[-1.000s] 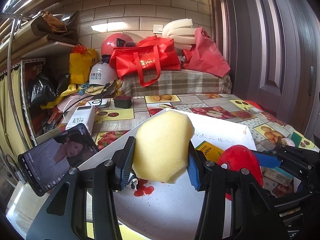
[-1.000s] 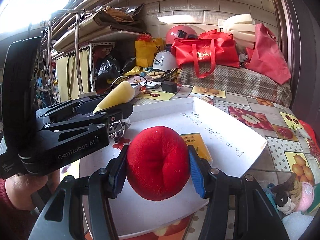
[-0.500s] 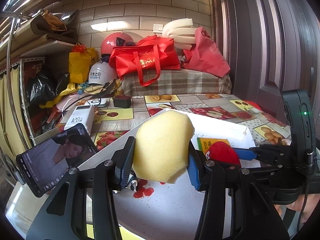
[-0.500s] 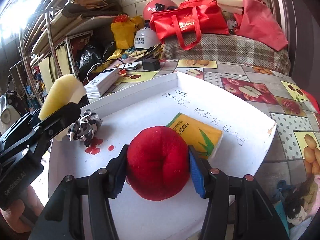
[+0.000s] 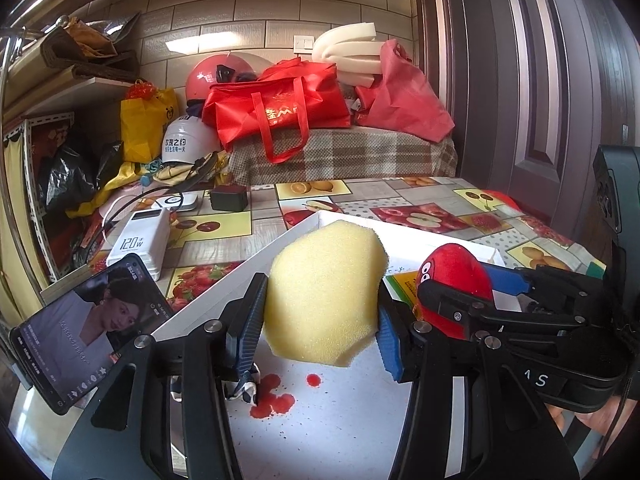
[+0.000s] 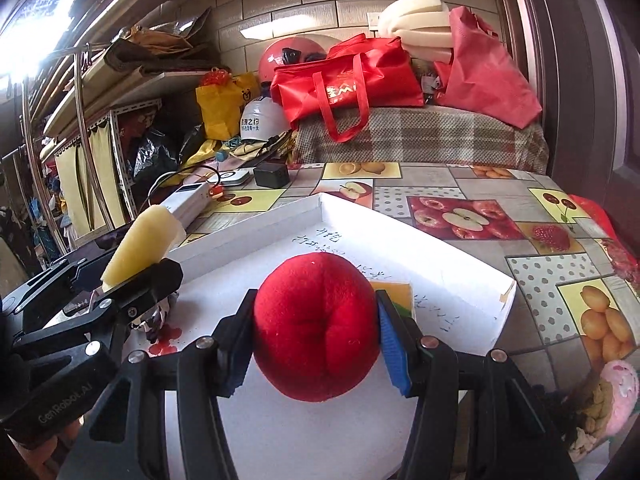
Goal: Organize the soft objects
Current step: 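Carry the sponge over the white tray with the left gripper while the right gripper carries the plush there, then open the left gripper to drop the sponge in the tray while the right gripper releases the plush, then grasp a white foam block with the left gripper while the right gripper grasps another, then carry the foam block over the tray with the left gripper while the right gripper carries its block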
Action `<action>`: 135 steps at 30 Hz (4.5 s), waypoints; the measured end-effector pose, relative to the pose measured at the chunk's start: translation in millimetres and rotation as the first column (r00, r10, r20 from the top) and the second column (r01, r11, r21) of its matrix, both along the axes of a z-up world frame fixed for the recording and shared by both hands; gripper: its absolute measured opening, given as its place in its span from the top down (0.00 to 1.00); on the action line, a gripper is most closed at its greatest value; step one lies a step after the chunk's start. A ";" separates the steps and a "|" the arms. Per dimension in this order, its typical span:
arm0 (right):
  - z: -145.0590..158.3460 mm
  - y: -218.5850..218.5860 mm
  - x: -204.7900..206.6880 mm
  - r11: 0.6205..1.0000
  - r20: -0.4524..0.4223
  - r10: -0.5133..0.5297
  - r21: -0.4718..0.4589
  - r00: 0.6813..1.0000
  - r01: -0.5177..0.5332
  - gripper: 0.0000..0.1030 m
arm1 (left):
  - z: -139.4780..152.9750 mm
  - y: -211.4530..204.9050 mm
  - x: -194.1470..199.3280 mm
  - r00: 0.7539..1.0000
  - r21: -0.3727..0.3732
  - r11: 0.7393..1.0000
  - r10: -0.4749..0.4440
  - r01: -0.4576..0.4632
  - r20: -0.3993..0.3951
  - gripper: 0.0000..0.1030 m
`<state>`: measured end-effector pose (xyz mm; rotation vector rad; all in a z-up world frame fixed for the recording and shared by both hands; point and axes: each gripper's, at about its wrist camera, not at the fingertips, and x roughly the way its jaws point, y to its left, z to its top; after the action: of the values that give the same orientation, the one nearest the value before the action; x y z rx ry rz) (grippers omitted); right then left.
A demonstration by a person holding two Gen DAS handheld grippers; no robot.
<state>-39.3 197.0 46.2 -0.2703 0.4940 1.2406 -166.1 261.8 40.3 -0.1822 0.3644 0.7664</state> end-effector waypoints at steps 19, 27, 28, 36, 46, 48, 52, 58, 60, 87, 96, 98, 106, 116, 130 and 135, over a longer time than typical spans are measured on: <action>-0.3 -10.7 12.7 0.991 -0.031 -0.131 0.030 0.991 0.132 0.15 | 1.6 -6.6 -6.6 0.997 0.057 0.996 0.066 -0.067 0.025 0.00; 1.7 -12.2 6.5 0.991 0.010 -0.131 0.044 0.991 0.130 0.15 | 5.1 -10.8 -12.9 0.995 0.076 0.993 0.084 -0.088 0.056 0.00; 2.2 -12.7 5.9 0.990 0.014 -0.131 0.048 0.991 0.130 0.15 | 5.4 -11.5 -14.6 0.994 0.079 0.993 0.088 -0.093 0.063 0.00; 4.0 -20.9 12.5 0.980 -0.010 -0.183 0.082 0.983 0.183 0.15 | 7.5 -16.1 -20.1 0.990 0.106 0.987 0.108 -0.118 0.093 0.00; 12.2 -47.4 -7.5 0.963 0.078 -0.223 0.172 0.972 0.207 0.15 | 5.7 -22.9 -28.1 0.984 0.102 0.983 0.141 -0.152 0.113 0.00; 13.2 -53.6 -13.0 0.962 0.100 -0.228 0.178 0.969 0.208 0.15 | 5.1 -24.0 -32.4 0.980 0.091 0.981 0.157 -0.169 0.125 0.00; 13.6 -70.7 -22.1 0.963 0.120 -0.211 0.193 0.970 0.186 0.15 | 4.1 -32.7 -38.7 0.976 0.080 0.980 0.170 -0.182 0.137 0.00; 14.3 -103.2 -26.4 0.965 0.104 -0.177 0.213 0.979 0.151 0.15 | 3.7 -60.5 -33.6 0.988 0.073 0.992 0.093 -0.103 0.120 0.00; 15.6 -118.8 -20.5 0.963 0.085 -0.170 0.227 0.982 0.147 0.15 | 4.0 -71.4 -29.9 0.993 0.071 0.997 0.033 -0.042 0.117 0.00; -16.6 -217.9 83.1 0.922 0.085 0.327 -0.249 0.941 -0.297 0.43 | -12.0 -173.4 109.6 0.816 -0.253 0.797 -0.576 0.549 -0.044 0.01; 9.9 -264.1 122.2 0.986 -0.028 0.165 0.040 0.986 -0.164 0.43 | -13.2 -188.8 125.3 0.798 -0.248 0.787 -0.597 0.565 -0.080 0.07; 11.7 -266.2 126.1 0.990 -0.035 0.127 0.061 0.991 -0.125 0.43 | -13.7 -196.6 130.3 0.801 -0.236 0.798 -0.589 0.555 -0.108 0.24; 11.0 -255.8 118.5 0.992 0.002 0.125 0.032 0.992 -0.125 0.43 | -16.4 -207.0 133.7 0.825 -0.178 0.847 -0.529 0.501 -0.198 0.32; 8.4 -256.5 123.4 0.995 -0.022 0.097 0.021 0.995 -0.097 0.43 | -25.8 -209.6 141.3 0.793 -0.211 0.830 -0.557 0.517 -0.247 0.58; 12.1 -265.1 127.4 0.998 -0.005 0.026 0.055 1.000 -0.025 0.43 | -5.5 -199.6 105.9 0.833 -0.181 0.828 -0.549 0.531 -0.070 0.82; 17.9 -271.6 131.3 0.989 -0.012 -0.063 0.134 0.998 0.064 0.43 | 0.7 -202.4 94.5 0.839 -0.127 0.835 -0.543 0.535 -0.031 0.82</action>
<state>92.0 -74.6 64.0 -0.1350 0.4204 1.2076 -71.6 59.4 41.0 -0.1503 0.4958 0.1881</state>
